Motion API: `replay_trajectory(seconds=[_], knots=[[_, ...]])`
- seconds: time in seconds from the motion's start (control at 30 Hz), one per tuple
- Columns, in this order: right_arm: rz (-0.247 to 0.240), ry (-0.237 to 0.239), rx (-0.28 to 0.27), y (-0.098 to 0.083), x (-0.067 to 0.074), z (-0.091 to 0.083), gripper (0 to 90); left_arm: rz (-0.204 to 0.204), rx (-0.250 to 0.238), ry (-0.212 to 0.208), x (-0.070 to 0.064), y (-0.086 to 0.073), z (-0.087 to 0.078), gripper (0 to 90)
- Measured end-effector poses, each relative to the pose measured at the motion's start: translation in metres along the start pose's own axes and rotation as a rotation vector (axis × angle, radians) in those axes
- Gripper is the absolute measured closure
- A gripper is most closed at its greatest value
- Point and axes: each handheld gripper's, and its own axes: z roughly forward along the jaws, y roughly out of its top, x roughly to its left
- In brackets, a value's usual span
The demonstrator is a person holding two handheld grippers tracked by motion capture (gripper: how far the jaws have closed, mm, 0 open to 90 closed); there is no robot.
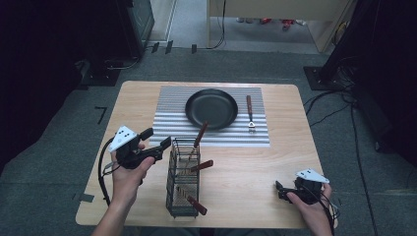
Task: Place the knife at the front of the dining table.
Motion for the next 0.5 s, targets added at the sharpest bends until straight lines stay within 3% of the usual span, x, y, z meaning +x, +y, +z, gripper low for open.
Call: replay_trajectory(seconds=[0.03, 0.07, 0.1, 0.13, 0.2, 0.43, 0.47, 0.5], knots=[[0.0, 0.0, 0.0, 0.0, 0.0, 0.0, 0.0, 0.0, 0.0, 0.0, 0.0, 0.0, 0.0, 25.2], [0.0, 0.0, 0.0, 0.0, 0.0, 0.0, 0.0, 0.017, 0.013, -0.047, -0.004, 0.004, 0.007, 26.1], [0.0, 0.0, 0.0, 0.0, 0.0, 0.0, 0.0, 0.017, 0.013, -0.047, -0.004, 0.004, 0.007, 30.5], [0.001, 0.0, 0.0, 0.0, 0.0, 0.0, 0.0, 0.038, 0.019, -0.075, -0.007, 0.006, 0.012, 30.5], [0.0, 0.0, 0.0, 0.0, 0.0, 0.0, 0.0, 0.077, 0.03, -0.082, -0.012, 0.008, 0.019, 37.8], [-0.001, 0.0, 0.0, 0.0, 0.0, 0.0, 0.0, 0.068, 0.08, -0.159, -0.014, 0.017, 0.041, 44.4], [-0.001, 0.0, 0.0, 0.0, 0.0, 0.0, 0.0, 0.062, 0.089, -0.18, -0.013, 0.018, 0.043, 47.4], [-0.001, 0.0, 0.0, 0.0, 0.0, 0.0, 0.0, 0.054, 0.108, -0.228, -0.011, 0.02, 0.048, 48.0]])
